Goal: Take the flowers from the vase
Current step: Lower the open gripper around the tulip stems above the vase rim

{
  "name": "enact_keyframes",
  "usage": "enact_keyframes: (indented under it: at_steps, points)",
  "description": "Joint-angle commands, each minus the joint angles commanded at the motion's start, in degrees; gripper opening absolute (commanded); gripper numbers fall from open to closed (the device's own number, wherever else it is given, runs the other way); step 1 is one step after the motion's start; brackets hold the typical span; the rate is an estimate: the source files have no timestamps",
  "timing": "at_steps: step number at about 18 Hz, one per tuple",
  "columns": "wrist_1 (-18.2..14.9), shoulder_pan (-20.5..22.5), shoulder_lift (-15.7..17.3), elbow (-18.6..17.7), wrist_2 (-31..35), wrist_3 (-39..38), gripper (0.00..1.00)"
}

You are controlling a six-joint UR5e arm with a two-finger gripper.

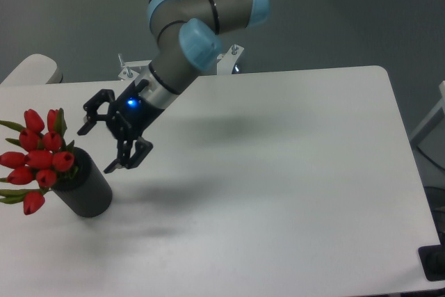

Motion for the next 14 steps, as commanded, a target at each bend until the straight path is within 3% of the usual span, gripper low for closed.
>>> enact_keyframes:
  at_steps: [14]
  points:
    - [0.0, -4.0, -1.7, 1.0, -0.1, -2.4, 1.00]
